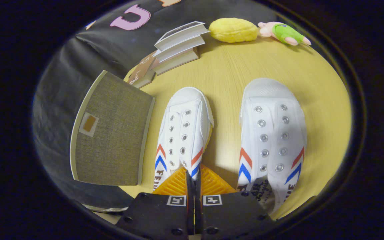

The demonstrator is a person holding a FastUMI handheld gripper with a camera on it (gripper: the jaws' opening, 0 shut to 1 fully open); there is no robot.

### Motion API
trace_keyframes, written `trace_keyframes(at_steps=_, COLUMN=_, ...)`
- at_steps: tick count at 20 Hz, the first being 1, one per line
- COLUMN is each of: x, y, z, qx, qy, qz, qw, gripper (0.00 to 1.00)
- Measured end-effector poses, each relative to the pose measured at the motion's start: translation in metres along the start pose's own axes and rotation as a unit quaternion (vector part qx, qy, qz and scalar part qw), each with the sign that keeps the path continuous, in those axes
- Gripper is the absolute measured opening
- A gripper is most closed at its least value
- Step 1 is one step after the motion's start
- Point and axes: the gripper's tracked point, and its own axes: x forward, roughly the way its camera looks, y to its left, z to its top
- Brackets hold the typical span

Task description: Open the storage box then place both shoes into the box .Put the left shoe in first, then the right shoe, with the right side of both shoes facing outward in a uniform manner.

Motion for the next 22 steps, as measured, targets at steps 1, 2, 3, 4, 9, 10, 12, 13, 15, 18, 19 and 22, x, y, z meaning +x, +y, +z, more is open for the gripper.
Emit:
trace_keyframes(at_steps=1, x=0.002, y=0.002, z=0.0, qx=0.007, qy=0.003, qz=0.003, qw=1.0, gripper=0.08)
trace_keyframes(at_steps=2, x=0.002, y=0.004, z=0.001, qx=0.014, qy=0.0, qz=0.008, qw=1.0, gripper=0.05)
trace_keyframes(at_steps=3, x=0.0, y=0.006, z=0.001, qx=0.023, qy=-0.001, qz=0.011, qw=1.0, gripper=0.05)
trace_keyframes(at_steps=4, x=-0.002, y=0.008, z=0.002, qx=0.031, qy=-0.002, qz=0.014, qw=0.999, gripper=0.05)
trace_keyframes(at_steps=9, x=-0.026, y=0.025, z=0.021, qx=0.07, qy=-0.031, qz=0.036, qw=0.996, gripper=0.04)
trace_keyframes(at_steps=10, x=-0.033, y=0.031, z=0.027, qx=0.072, qy=-0.039, qz=0.038, qw=0.996, gripper=0.04)
trace_keyframes(at_steps=12, x=-0.047, y=0.043, z=0.039, qx=0.074, qy=-0.056, qz=0.043, qw=0.995, gripper=0.04)
trace_keyframes(at_steps=13, x=-0.054, y=0.051, z=0.046, qx=0.076, qy=-0.065, qz=0.047, qw=0.994, gripper=0.04)
trace_keyframes(at_steps=15, x=-0.067, y=0.068, z=0.058, qx=0.08, qy=-0.078, qz=0.058, qw=0.992, gripper=0.04)
trace_keyframes(at_steps=18, x=-0.085, y=0.093, z=0.073, qx=0.07, qy=-0.097, qz=0.068, qw=0.99, gripper=0.04)
trace_keyframes(at_steps=19, x=-0.089, y=0.103, z=0.079, qx=0.063, qy=-0.102, qz=0.07, qw=0.99, gripper=0.04)
trace_keyframes(at_steps=22, x=-0.102, y=0.134, z=0.092, qx=0.049, qy=-0.121, qz=0.086, qw=0.988, gripper=0.04)
